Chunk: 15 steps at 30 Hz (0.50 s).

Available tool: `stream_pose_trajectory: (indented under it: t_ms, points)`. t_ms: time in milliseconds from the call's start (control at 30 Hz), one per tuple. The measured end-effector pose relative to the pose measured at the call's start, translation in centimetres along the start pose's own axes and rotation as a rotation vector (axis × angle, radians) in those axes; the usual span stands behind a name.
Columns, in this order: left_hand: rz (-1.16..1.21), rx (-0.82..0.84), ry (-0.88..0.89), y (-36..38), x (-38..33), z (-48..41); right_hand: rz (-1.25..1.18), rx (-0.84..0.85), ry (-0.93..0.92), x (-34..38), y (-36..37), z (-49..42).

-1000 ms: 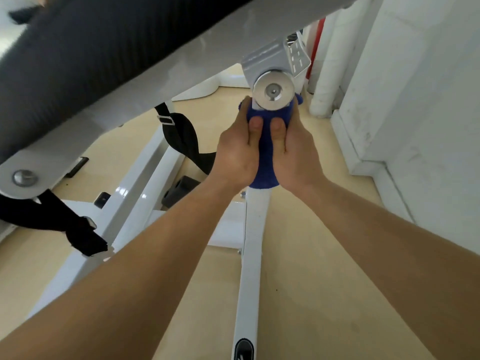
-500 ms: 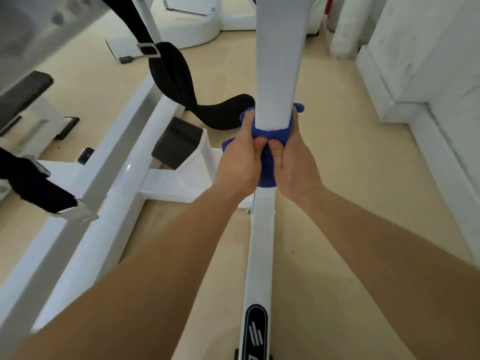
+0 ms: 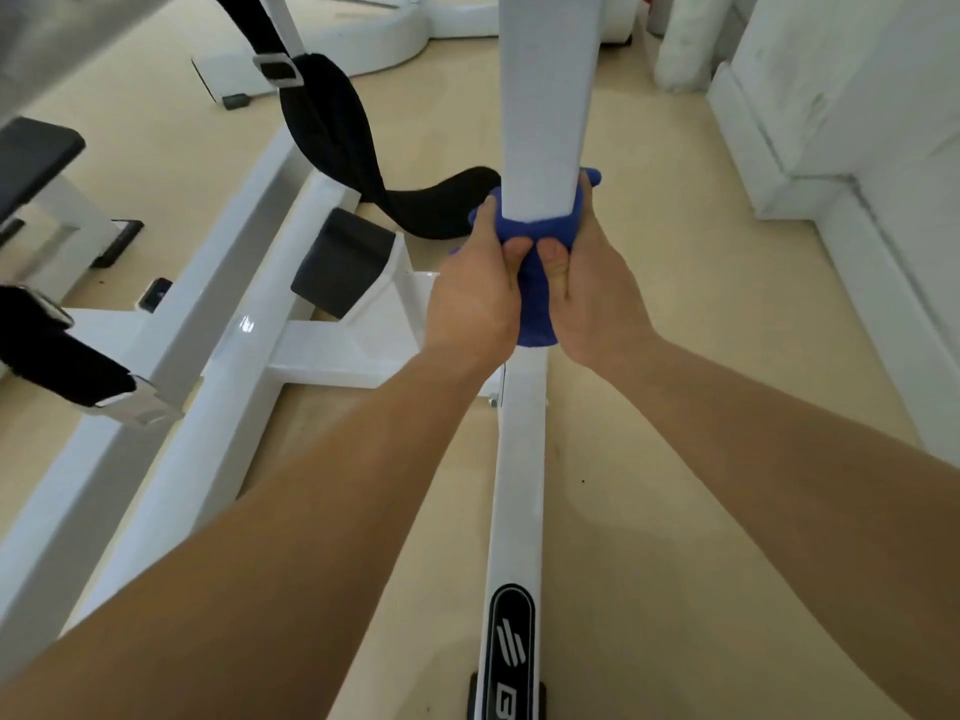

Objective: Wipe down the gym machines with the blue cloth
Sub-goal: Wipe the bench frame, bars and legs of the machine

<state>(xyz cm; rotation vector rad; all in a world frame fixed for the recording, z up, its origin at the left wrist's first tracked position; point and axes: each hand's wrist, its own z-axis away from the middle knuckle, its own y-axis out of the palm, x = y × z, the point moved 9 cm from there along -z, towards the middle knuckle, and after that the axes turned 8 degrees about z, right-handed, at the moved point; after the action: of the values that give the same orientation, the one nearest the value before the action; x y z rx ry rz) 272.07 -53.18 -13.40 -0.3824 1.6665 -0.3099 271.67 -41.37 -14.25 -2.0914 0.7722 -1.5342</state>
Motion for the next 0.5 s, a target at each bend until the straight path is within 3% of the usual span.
stream_pose_trajectory:
  t_ms: [133,267,333,500]
  points:
    - [0.149,-0.105,-0.083,0.5,2.5,0.3,-0.159,-0.054,0.044,-1.5,1.9,1.0]
    - [0.026,-0.154,-0.016,1.0,3.4,1.8,-0.302,-0.018,0.128,-3.8,4.1,2.1]
    - [0.156,-0.18,-0.046,1.3,4.7,1.8,-0.228,-0.015,0.125,-4.7,4.7,2.6]
    - [-0.078,-0.234,0.144,1.7,6.0,2.5,-0.106,-0.04,0.081,-6.0,5.5,3.2]
